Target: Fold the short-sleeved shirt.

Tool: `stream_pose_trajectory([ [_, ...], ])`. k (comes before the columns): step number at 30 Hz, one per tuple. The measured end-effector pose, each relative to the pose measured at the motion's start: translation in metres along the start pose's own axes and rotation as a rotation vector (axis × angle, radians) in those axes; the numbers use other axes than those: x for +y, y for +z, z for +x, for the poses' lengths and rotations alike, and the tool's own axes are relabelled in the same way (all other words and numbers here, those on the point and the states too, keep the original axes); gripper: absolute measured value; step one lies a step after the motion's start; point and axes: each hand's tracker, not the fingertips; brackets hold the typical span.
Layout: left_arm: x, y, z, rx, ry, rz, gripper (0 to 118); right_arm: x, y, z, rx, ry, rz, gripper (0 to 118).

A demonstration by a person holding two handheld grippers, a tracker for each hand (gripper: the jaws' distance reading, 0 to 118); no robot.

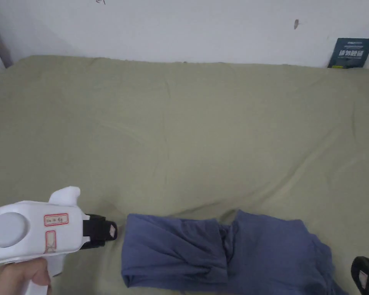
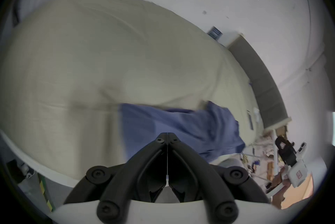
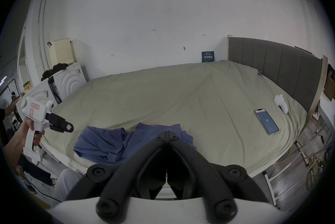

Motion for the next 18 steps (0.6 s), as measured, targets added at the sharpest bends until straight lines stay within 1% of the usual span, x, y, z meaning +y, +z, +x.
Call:
stream_pose_trajectory([
  [3, -0.006, -0.004, -0.020, -0.035, 0.031, -0.018, 0, -0.001, -0.002, -0.006, 0.011, 0.009, -0.011, 1],
  [4, -0.007, -0.011, -0.022, -0.091, 0.049, -0.029, 4, 0.000, -0.003, -0.008, 0.013, 0.013, -0.016, 0],
  [5, -0.007, -0.017, -0.025, -0.147, 0.067, -0.041, 20, -0.001, -0.003, -0.009, 0.014, 0.018, -0.018, 0],
  [6, -0.008, -0.024, -0.027, -0.207, 0.096, -0.059, 58, -0.001, -0.004, -0.011, 0.013, 0.022, -0.020, 0],
  [7, -0.008, -0.032, -0.029, -0.259, 0.118, -0.084, 111, 0.000, -0.004, -0.011, 0.014, 0.025, -0.023, 0],
  [8, -0.008, -0.042, -0.030, -0.316, 0.130, -0.117, 118, 0.000, -0.004, -0.012, 0.015, 0.027, -0.024, 0],
  [9, -0.010, -0.052, -0.029, -0.349, 0.140, -0.148, 117, 0.000, -0.004, -0.013, 0.014, 0.029, -0.024, 1],
  [10, -0.014, -0.054, -0.033, -0.348, 0.163, -0.125, 118, 0.000, -0.004, -0.013, 0.012, 0.032, -0.025, 0],
  [11, -0.010, -0.061, -0.033, -0.336, 0.154, -0.121, 118, 0.001, -0.004, -0.013, 0.012, 0.034, -0.027, 0],
  [13, -0.006, -0.077, -0.035, -0.337, 0.163, -0.153, 118, 0.001, -0.003, -0.014, 0.006, 0.037, -0.029, 1],
  [15, -0.006, -0.093, -0.042, -0.402, 0.228, -0.209, 117, 0.001, -0.004, -0.014, 0.000, 0.042, -0.036, 0],
  [18, 0.000, -0.110, -0.045, -0.486, 0.231, -0.196, 117, 0.000, -0.004, -0.012, -0.007, 0.044, -0.038, 0],
])
